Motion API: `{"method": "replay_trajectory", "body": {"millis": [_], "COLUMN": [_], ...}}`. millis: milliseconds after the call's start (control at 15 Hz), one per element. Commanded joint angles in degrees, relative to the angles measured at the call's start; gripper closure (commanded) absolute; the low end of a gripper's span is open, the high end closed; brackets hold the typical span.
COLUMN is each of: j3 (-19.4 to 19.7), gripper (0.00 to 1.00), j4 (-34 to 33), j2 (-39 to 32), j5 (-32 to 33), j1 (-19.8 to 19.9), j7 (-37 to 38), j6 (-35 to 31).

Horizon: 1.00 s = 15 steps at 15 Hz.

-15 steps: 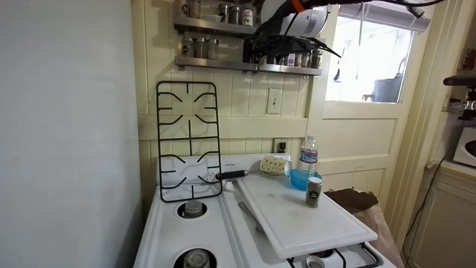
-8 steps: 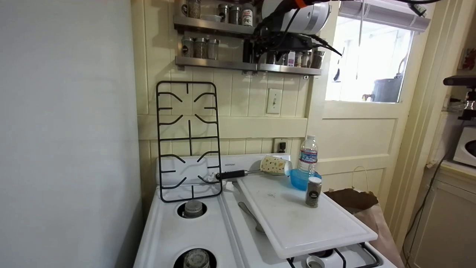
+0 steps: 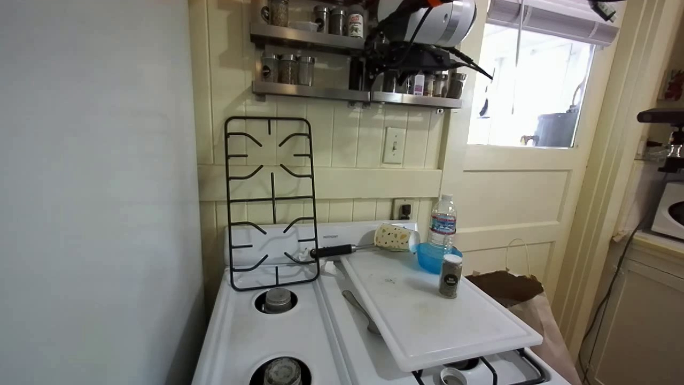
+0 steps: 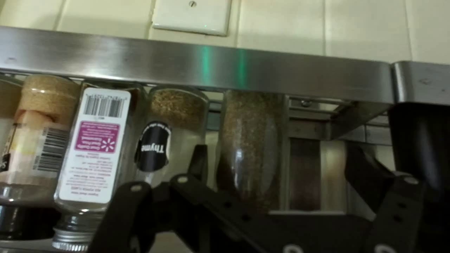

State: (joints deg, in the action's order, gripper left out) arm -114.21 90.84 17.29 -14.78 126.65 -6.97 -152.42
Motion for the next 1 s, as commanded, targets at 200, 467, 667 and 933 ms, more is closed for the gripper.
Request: {"method": "replay_trajectory", "body": {"millis": [200, 467, 667, 933], "j3": [9.09, 13.05, 16.71, 22.67], "gripper": [0.0, 0.0, 0.0, 0.0], "j4": [3.17, 5.68, 7.48, 10.09], "j2": [-0.3, -1.58, -2.53, -4.52], "j5": [-1.91, -0.83, 0.21, 2.08], "j1": [-8.53, -13.33, -17.45, -24.13], "j7": [-0.19, -0.09, 0.41, 1.07], "j6": [0.2, -0.68, -1.52, -2.92]}}
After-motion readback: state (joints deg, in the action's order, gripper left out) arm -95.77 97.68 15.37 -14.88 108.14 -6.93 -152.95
